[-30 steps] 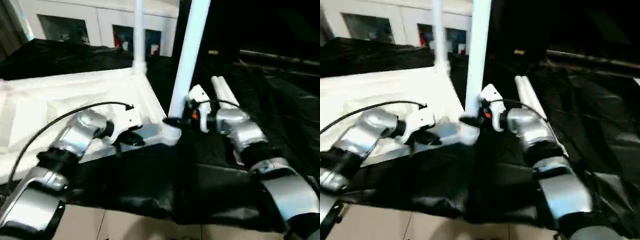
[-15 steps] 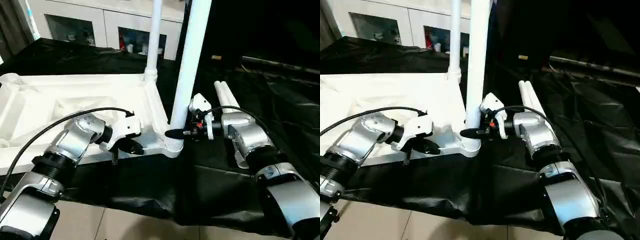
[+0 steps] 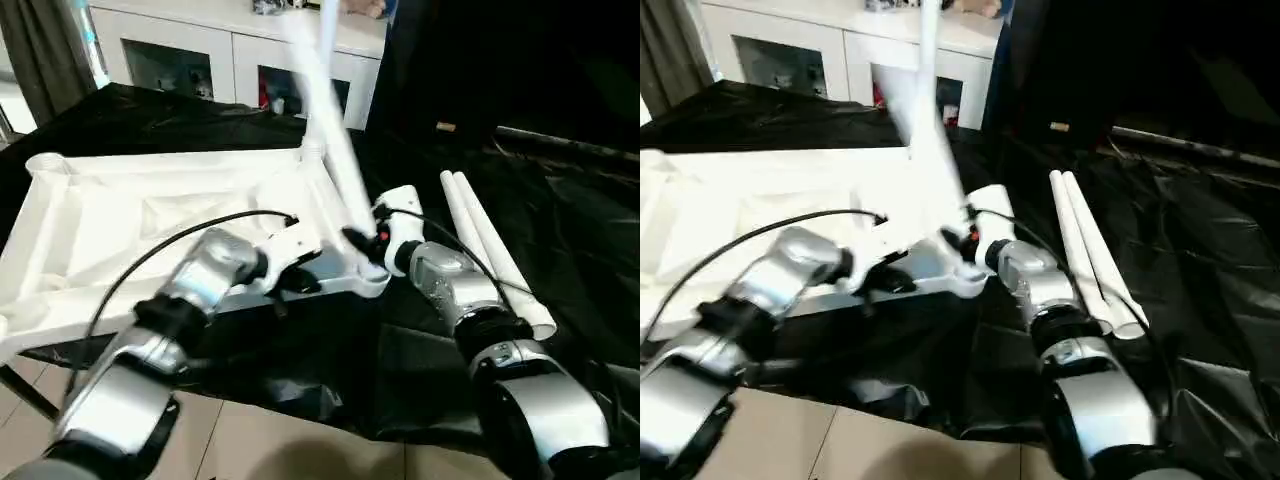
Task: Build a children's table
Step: Insert table leg to table base
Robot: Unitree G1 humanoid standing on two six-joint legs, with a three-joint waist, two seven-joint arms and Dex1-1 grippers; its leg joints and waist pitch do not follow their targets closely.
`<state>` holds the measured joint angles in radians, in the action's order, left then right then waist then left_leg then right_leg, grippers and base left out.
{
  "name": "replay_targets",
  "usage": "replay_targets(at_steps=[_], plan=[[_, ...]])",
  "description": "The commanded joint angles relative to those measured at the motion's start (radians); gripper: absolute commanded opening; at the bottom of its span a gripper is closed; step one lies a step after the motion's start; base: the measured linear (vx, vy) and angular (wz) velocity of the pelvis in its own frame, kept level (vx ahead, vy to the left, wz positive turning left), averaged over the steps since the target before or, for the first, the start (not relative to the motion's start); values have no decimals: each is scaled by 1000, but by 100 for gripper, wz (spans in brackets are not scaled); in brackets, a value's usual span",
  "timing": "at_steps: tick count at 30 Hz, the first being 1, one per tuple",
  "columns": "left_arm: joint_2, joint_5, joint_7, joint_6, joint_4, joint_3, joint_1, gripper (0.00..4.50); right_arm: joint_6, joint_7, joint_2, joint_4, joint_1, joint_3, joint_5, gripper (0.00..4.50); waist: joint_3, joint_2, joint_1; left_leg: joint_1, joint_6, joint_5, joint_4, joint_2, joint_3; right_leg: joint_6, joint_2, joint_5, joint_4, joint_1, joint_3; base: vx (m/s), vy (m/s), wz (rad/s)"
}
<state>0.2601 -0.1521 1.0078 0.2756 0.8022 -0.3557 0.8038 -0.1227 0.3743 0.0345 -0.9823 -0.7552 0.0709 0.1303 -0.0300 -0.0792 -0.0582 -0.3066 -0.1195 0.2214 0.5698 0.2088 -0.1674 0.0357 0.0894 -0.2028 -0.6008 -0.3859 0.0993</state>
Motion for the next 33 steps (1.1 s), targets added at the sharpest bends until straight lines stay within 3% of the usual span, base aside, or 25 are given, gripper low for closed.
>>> replay_targets(at_steps=[1,4,6,9,10,11,12,14,15,16,17,18,19,21,23,25,27,30,31,33], plan=[[-4,-13,-117,-47,1,40,60,0,-44,44,-60,-59,69,-12,36,186,36,31,5,-11,12,282,-83,27,10,81,63,-429,101,20,-56,0,0,0],[14,-19,-103,-98,2,33,54,0,-27,119,-60,1,68,14,71,186,38,28,6,-15,16,242,-82,32,4,138,58,-298,85,23,-59,0,0,0],[35,-13,-72,-149,-23,31,37,0,-27,209,-45,67,71,31,115,186,40,25,7,-21,30,234,-79,30,2,152,59,-266,81,31,-61,0,0,0],[48,19,-22,-205,-71,44,9,0,-49,297,-24,144,83,34,159,186,54,23,12,-41,73,69,-65,26,1,195,61,-63,51,51,-63,0,0,0],[48,19,-22,-205,-71,44,9,0,-49,297,-24,144,83,34,159,186,59,25,15,-41,99,-20,-56,26,-1,233,60,63,37,49,-63,0,0,0],[46,48,2,-198,-99,61,-5,44,-57,326,-15,177,90,36,177,186,60,26,17,-40,110,-50,-54,25,-2,253,57,115,32,49,-63,0,0,0],[48,78,25,-195,-135,79,-23,44,-68,357,-1,219,100,39,199,186,58,17,17,-42,139,-82,-48,20,-7,278,55,190,26,49,-64,0,0,0],[62,158,100,-181,-224,117,-68,55,-98,412,30,317,121,57,246,186,69,15,10,-42,203,-175,-36,22,-7,328,58,336,7,51,-65,0,0,0],[62,158,100,-181,-224,117,-68,62,-98,412,30,317,121,57,246,186,74,17,5,-34,220,-213,-31,22,-8,343,58,392,0,48,-65,0,0,0],[67,223,138,-170,-267,149,-84,78,-125,440,46,370,136,67,271,186,68,14,8,-36,259,-284,-26,19,-10,366,43,465,-8,37,-60,0,0,0],[68,253,152,-152,-287,167,-87,78,-131,447,50,388,142,67,278,186,68,14,8,-36,259,-284,-26,19,-10,366,43,465,-8,37,-60,0,0,0],[68,320,175,-101,-329,212,-89,95,-145,459,60,428,155,68,293,186,62,14,5,-39,259,-207,-29,22,-13,362,54,364,1,38,-61,0,0,0],[69,352,184,-69,-346,238,-86,98,-158,465,65,448,163,68,301,186,60,14,4,-39,251,-175,-30,25,-14,357,55,320,5,37,-62,0,0,0],[71,373,190,-46,-352,256,-81,118,-163,470,68,458,167,69,305,186,50,19,6,-39,184,-43,-40,28,-16,321,56,126,23,37,-63,0,0,0],[70,435,175,6,-346,330,-57,136,-183,477,76,501,187,71,319,186,45,19,8,-38,126,21,-45,26,-17,291,52,34,32,38,-66,0,0,0],[59,432,94,13,-304,364,-31,157,-206,480,80,545,206,69,335,186,43,19,8,-40,83,65,-46,23,-15,259,50,-15,38,38,-68,0,0,0],[52,415,42,10,-277,368,-17,166,-218,483,81,564,214,67,343,186,44,19,7,-40,75,71,-45,21,-15,243,47,-20,39,38,-67,0,0,0],[10,329,-244,18,-132,390,67,191,-248,486,83,624,238,52,362,186,46,19,2,-40,73,71,-42,19,-14,210,44,-32,43,36,-66,0,0,0],[-1,318,-295,14,-108,393,85,201,-252,485,82,631,240,51,363,186,48,17,0,-46,74,54,-42,19,-11,201,45,-29,41,42,-65,0,0,0],[-30,316,-330,-1,-90,392,113,210,-257,483,82,637,242,50,363,186,50,14,-6,-48,75,27,-40,18,-11,204,46,-6,38,42,-65,0,0,0]])
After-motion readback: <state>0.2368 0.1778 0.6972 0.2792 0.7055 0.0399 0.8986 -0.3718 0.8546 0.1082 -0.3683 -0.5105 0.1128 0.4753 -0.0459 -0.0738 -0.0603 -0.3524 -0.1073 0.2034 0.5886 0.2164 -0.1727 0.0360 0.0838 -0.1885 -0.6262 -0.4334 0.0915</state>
